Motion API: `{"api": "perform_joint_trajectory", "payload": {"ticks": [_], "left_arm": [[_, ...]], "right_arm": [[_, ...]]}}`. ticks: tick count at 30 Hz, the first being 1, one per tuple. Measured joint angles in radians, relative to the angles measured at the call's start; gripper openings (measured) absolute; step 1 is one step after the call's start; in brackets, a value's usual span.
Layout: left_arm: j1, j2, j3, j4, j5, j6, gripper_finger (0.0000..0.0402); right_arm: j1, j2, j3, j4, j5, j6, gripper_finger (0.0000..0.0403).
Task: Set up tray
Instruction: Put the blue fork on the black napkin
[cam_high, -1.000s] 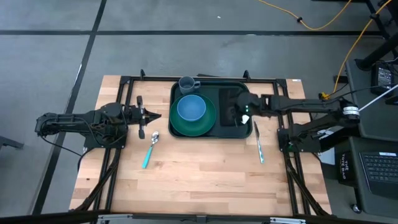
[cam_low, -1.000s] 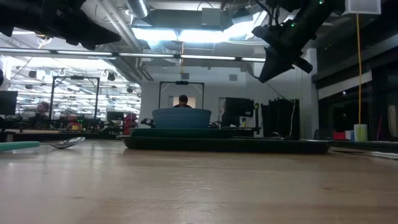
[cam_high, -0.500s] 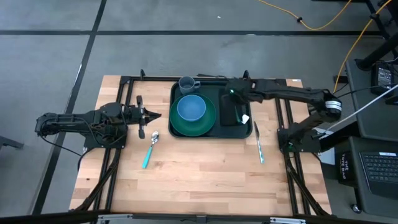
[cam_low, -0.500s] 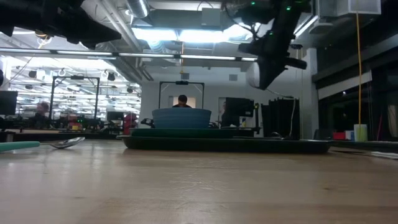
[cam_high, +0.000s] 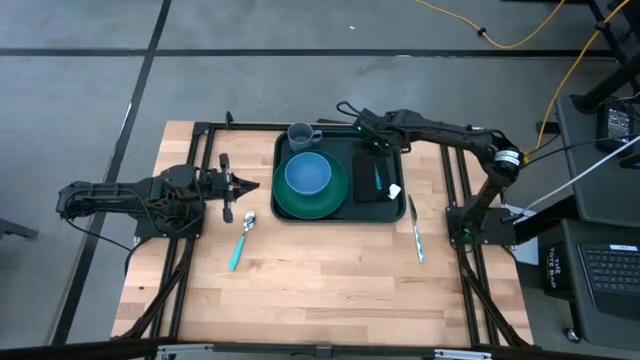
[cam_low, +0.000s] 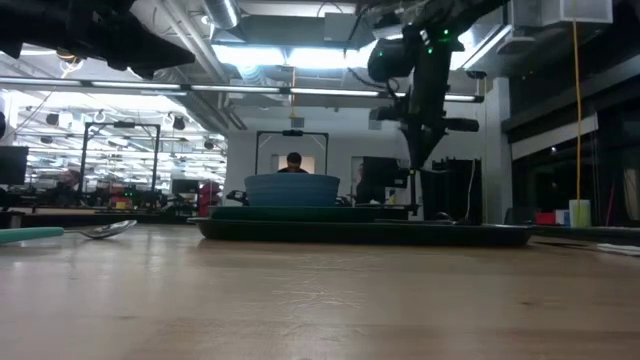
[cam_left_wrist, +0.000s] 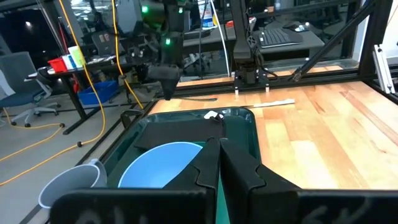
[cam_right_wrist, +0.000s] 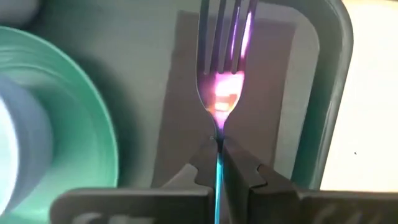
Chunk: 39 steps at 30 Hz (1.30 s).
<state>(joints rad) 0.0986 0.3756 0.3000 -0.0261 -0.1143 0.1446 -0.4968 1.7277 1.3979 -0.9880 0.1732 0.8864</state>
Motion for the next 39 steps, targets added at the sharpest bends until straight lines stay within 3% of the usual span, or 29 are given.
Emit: {"api": "perform_joint_trajectory", "payload": {"ticks": [27,39], "left_arm": [[0.0,0.0,0.0,0.0,0.0,0.0,0.0004],[0.0,0.0,0.0,0.0,0.0,0.0,0.0004]], "right_arm": [[-0.06,0.209,-0.001,0.047,-0.07,0.025,0.0014],[-0.074,0.218,-0.001,0.085,-0.07,0.029,0.0014]]}}
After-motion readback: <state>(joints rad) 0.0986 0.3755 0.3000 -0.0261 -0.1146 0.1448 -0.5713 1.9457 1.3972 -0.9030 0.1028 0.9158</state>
